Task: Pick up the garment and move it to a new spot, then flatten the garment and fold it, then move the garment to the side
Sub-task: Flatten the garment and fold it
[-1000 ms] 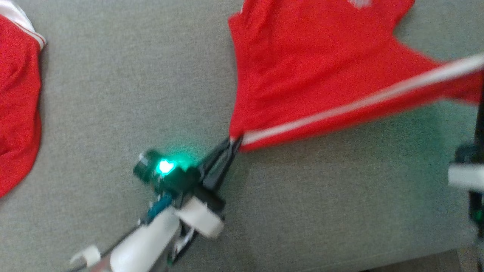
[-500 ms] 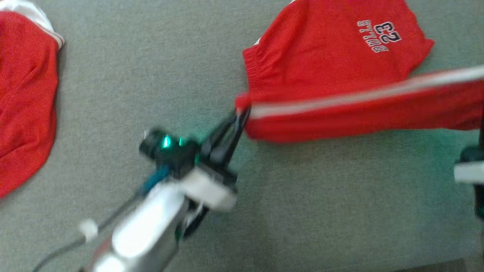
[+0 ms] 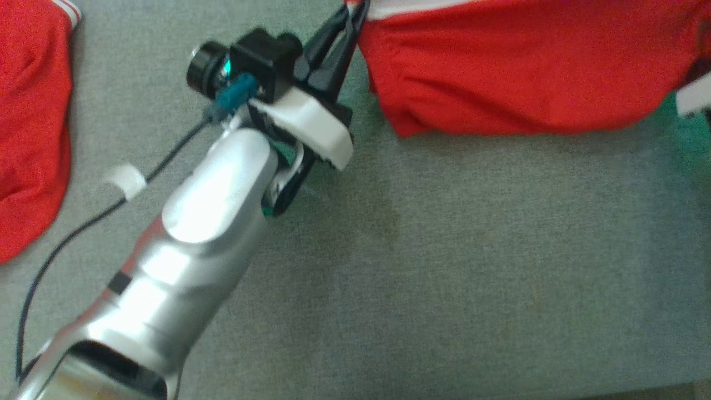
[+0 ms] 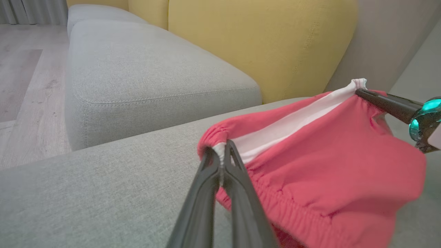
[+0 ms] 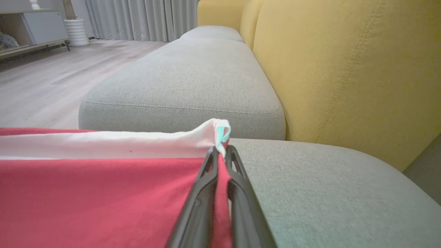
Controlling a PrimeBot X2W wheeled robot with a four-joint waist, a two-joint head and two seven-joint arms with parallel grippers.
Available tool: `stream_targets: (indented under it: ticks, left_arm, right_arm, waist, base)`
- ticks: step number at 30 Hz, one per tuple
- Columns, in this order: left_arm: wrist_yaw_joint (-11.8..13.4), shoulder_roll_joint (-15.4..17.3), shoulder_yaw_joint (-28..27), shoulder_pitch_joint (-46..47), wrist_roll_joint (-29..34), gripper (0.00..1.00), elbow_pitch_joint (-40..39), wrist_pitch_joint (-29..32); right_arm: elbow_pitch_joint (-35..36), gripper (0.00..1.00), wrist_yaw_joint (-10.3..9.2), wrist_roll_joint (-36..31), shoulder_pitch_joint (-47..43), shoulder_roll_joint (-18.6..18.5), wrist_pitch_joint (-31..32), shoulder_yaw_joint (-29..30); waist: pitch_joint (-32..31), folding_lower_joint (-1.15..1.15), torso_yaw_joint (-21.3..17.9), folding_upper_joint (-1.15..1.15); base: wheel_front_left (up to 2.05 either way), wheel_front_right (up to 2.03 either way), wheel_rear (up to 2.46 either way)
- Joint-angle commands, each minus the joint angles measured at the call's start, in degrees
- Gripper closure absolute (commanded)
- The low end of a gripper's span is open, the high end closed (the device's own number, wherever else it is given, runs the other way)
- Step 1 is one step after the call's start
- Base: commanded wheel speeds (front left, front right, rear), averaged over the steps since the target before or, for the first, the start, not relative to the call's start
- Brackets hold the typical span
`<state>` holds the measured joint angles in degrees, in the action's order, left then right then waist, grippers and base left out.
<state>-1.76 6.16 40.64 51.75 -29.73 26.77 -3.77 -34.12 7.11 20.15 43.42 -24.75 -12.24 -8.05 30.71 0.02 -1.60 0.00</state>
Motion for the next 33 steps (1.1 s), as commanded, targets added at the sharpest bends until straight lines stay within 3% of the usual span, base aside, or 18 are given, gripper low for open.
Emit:
stream_targets:
  ticks: [1, 5, 6, 7, 8, 9, 10, 14, 19, 24, 29, 31, 32, 33]
  left_arm:
    - [-0.1, 0.5, -2.1, 2.5, 0.2, 1.0, -0.7, -0.3]
    - [0.3, 0.1, -1.6, 5.3, 1.8, 1.0, 2.9, -1.8]
    - [0.3, -0.1, -1.8, 5.6, 1.7, 1.0, 3.6, -2.8]
    - [0.3, -0.2, -1.7, 5.8, 1.9, 1.0, 4.4, -3.6]
    - [0.1, -0.2, -1.4, 6.0, 2.3, 1.0, 5.1, -4.6]
    - [0.1, -0.3, -1.4, 6.1, 2.4, 0.64, 5.9, -5.8]
    - [0.4, -0.4, -1.3, 6.2, 2.9, 0.0, 6.6, -7.0]
    - [1.8, -0.8, -1.1, 4.9, 4.7, 0.0, 7.8, -10.3]
    - [6.7, -0.1, -4.1, -1.9, 8.8, 0.0, 0.7, -11.2]
    - [10.7, 0.2, -9.0, -14.7, 13.6, 0.0, -12.6, -11.2]
    - [11.7, -1.0, -12.1, -25.2, 16.7, 0.0, -21.7, -11.2]
    - [11.5, -1.9, -13.4, -29.4, 17.5, 0.0, -24.7, -11.2]
    - [11.4, -2.1, -13.7, -30.5, 17.6, 0.0, -25.4, -11.2]
    - [11.2, -2.3, -14.0, -31.5, 17.8, 0.0, -26.0, -11.2]
  right_arm:
    - [-0.2, 1.0, 0.37, -0.2, 1.3, -1.6, -0.9, -1.2]
    - [-7.5, 1.0, 0.37, -0.2, 7.9, -1.1, -1.6, -4.7]
    - [-9.0, 0.94, 0.37, 0.1, 9.1, -0.7, -1.8, -5.6]
    - [-10.1, 0.78, 0.37, 0.5, 10.2, -0.2, -2.1, -6.8]
    - [-11.4, 0.22, 0.37, 1.0, 11.2, 0.2, -2.2, -7.6]
    - [-12.6, 0.0, 0.37, 1.3, 12.1, 0.5, -2.4, -7.8]
    - [-13.4, 0.0, 0.37, 1.7, 12.9, 0.9, -2.6, -7.8]
    - [-10.5, 0.0, 0.37, 2.8, 12.5, 2.2, -2.7, -6.4]
    - [-8.0, 0.0, 0.37, 5.4, 6.7, 3.3, -2.7, -4.7]
    - [-13.9, 0.0, 0.37, 8.2, 4.9, 1.4, -2.7, -5.9]
    - [-20.6, 0.0, 0.37, 12.1, 5.6, -0.6, -2.6, -4.8]
    - [-24.1, 0.0, 0.37, 16.3, 5.2, -0.1, 1.8, -5.5]
    - [-24.4, 0.03, 0.37, 17.8, 4.8, 0.2, 3.7, -6.1]
    - [-24.3, 0.25, 0.37, 19.3, 4.3, 0.2, 5.3, -6.9]
  waist:
    - [1.1, -0.02, 0.2, 0.0]
    - [2.8, -0.02, 0.4, 0.0]
    - [3.2, -0.02, 0.4, 0.0]
    - [3.5, -0.02, 0.4, 0.0]
    - [3.7, -0.02, 0.3, 0.0]
    - [3.9, -0.02, 0.3, 0.0]
    - [4.1, -0.02, 0.2, 0.0]
    - [4.0, -0.02, 0.2, 0.0]
    - [2.0, -0.02, 0.3, 0.0]
    - [0.1, -0.02, 2.0, 0.0]
    - [-1.0, -0.02, 5.5, 0.0]
    - [-2.0, -0.02, 7.1, 0.0]
    - [-2.3, -0.02, 7.4, 0.0]
    - [-2.7, -0.02, 7.7, 0.0]
  base:
    - [0.0, 0.0, 0.0]
    - [0.0, 0.0, 0.0]
    - [0.0, 0.0, 0.0]
    - [0.0, 0.0, 0.0]
    - [0.0, 0.0, 0.0]
    - [0.0, 0.0, 0.0]
    - [0.0, 0.0, 0.0]
    - [0.0, 0.0, 0.0]
    - [0.0, 0.0, 0.0]
    - [0.0, 0.0, 0.0]
    - [0.0, 0.0, 0.0]
    - [0.0, 0.0, 0.0]
    - [0.0, 0.0, 0.0]
    - [0.0, 0.0, 0.0]
